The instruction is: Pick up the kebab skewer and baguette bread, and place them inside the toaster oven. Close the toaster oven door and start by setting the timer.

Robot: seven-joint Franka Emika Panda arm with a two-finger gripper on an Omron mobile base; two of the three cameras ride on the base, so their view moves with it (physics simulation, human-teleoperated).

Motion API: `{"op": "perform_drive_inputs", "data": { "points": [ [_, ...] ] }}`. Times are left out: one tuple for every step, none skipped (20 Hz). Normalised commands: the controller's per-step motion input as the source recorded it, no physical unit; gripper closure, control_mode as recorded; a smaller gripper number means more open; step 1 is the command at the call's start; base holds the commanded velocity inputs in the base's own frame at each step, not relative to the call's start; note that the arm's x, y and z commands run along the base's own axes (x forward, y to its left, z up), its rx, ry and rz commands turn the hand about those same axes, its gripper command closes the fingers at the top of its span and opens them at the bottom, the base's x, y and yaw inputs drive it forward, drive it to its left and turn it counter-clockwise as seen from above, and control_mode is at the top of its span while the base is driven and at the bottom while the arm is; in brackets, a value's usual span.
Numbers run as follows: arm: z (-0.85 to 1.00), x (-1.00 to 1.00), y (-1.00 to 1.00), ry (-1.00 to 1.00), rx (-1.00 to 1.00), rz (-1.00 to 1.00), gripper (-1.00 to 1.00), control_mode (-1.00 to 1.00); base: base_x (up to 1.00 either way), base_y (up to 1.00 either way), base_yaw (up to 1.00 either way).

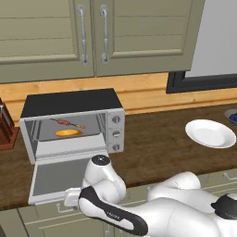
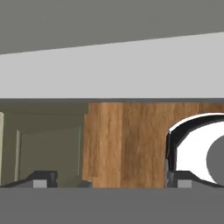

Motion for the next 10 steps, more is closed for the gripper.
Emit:
{"op": "perform_drive_inputs", "data": {
  "points": [
    [-0.34, 0.0, 0.09, 0.0, -0.04, 0.0, -1.0, -1.0, 0.0, 0.0, 0.0],
    [-0.39, 0.0, 0.09, 0.0, -0.05, 0.0, -1.0, -1.0, 0.0, 0.0, 0.0],
    [-0.37, 0.0, 0.02, 0.0, -0.05, 0.0, -1.0, -1.0, 0.0, 0.0, 0.0],
    [-0.34, 0.01, 0.04, 0.0, -0.04, 0.0, -1.0, -1.0, 0.0, 0.0, 0.0],
    [-0.14, 0.25, 0.0, 0.0, -0.03, 0.0, -1.0, -1.0, 0.0, 0.0, 0.0],
    [-0.06, 0.29, 0.0, 0.0, -0.03, 0.0, -1.0, -1.0, 0.0, 0.0, 0.0],
    [-0.05, 0.31, 0.0, 0.0, -0.03, 0.0, -1.0, -1.0, 0.0, 0.0, 0.0],
    [-0.08, 0.34, 0.0, -0.02, -0.04, 0.0, -1.0, -1.0, 0.0, 0.0, 0.0],
    [-0.1, 0.44, 0.0, -0.01, -0.04, 0.0, -1.0, -1.0, 0.0, 0.0, 0.0],
    [-0.11, 0.49, 0.0, -0.02, -0.03, 0.0, -1.0, -1.0, 0.0, 0.0, 0.0]
  ]
}}
